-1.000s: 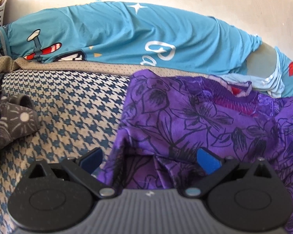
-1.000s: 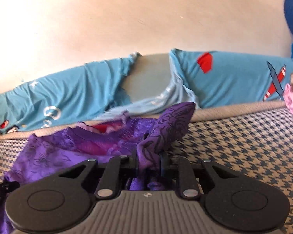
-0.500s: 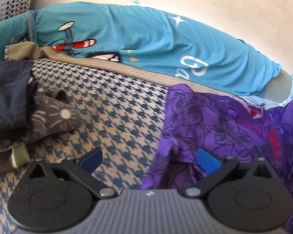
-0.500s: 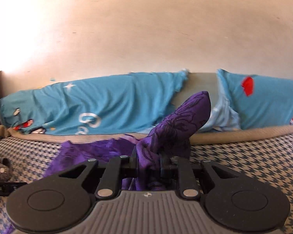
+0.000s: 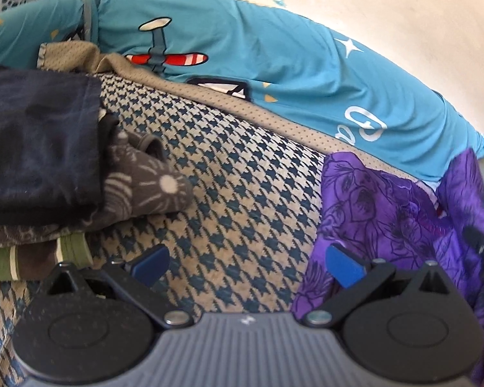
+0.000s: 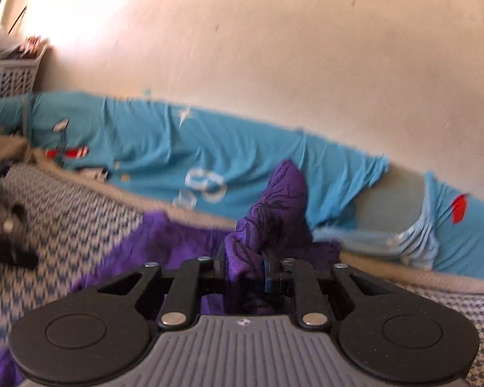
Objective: Fold clothes
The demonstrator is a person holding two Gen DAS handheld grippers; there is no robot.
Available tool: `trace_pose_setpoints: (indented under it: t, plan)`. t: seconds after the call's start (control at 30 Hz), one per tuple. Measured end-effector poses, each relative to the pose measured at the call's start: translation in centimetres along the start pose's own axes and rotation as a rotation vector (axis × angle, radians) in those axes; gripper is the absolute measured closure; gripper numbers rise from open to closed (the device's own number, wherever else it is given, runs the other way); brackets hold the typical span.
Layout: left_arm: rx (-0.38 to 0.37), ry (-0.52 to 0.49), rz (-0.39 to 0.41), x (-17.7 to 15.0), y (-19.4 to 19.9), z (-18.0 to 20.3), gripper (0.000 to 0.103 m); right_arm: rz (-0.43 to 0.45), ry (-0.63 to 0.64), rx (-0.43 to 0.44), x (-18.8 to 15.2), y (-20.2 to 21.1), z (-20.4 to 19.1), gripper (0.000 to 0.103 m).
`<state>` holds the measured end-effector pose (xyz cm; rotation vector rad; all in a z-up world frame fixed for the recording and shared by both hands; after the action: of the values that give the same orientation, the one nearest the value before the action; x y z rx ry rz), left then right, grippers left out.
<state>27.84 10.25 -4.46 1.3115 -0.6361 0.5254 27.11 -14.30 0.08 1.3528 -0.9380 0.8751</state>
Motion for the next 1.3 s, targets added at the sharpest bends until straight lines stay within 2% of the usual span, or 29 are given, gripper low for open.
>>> trace_pose_setpoints:
  t: [0.13, 0.2, 0.3, 0.5, 0.87, 1.07, 1.3]
  plan:
    - [-0.016, 0.017, -0.010, -0.2, -0.2, 0.0, 0.000, -0.059, -0.036, 0.088, -0.6, 0.0, 1.5, 0.079]
    - [-0.026, 0.019, -0.016, -0.2, -0.2, 0.2, 0.000, -0.084, -0.078, 0.117, -0.4, 0.4, 2.2, 0.071]
    - [-0.035, 0.016, -0.022, -0.4, -0.3, 0.6, 0.000, -0.114, -0.088, 0.112, -0.5, 0.5, 3.1, 0.059]
    - [-0.032, 0.014, -0.023, -0.5, -0.3, 0.8, 0.000, -0.159, -0.012, 0.131, -1.9, 1.6, 3.2, 0.054]
    - [-0.045, 0.013, -0.046, -0.9, -0.8, 1.2, 0.000, -0.158, 0.282, 0.100, -4.1, 4.0, 1.9, 0.042]
    - [-0.053, 0.023, -0.058, -1.0, -0.9, 1.2, 0.000, -0.146, 0.494, 0.014, -6.2, 3.4, 1.0, 0.039]
    - [-0.056, 0.034, -0.072, -1.1, -1.2, 1.2, 0.000, -0.129, 0.551, -0.086, -6.9, 2.0, 1.8, 0.040]
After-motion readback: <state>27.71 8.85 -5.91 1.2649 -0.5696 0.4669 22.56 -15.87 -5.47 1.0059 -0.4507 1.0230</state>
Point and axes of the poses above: each gripper's, at about its wrist camera, not at the fingertips, and y roughly against the way its jaws point, z to its right, x to its top, the point moved 7 cm from there along -y, roughly the way its jaws point, and after that the axes turned 13 degrees about -y, right-handed, at the moved point
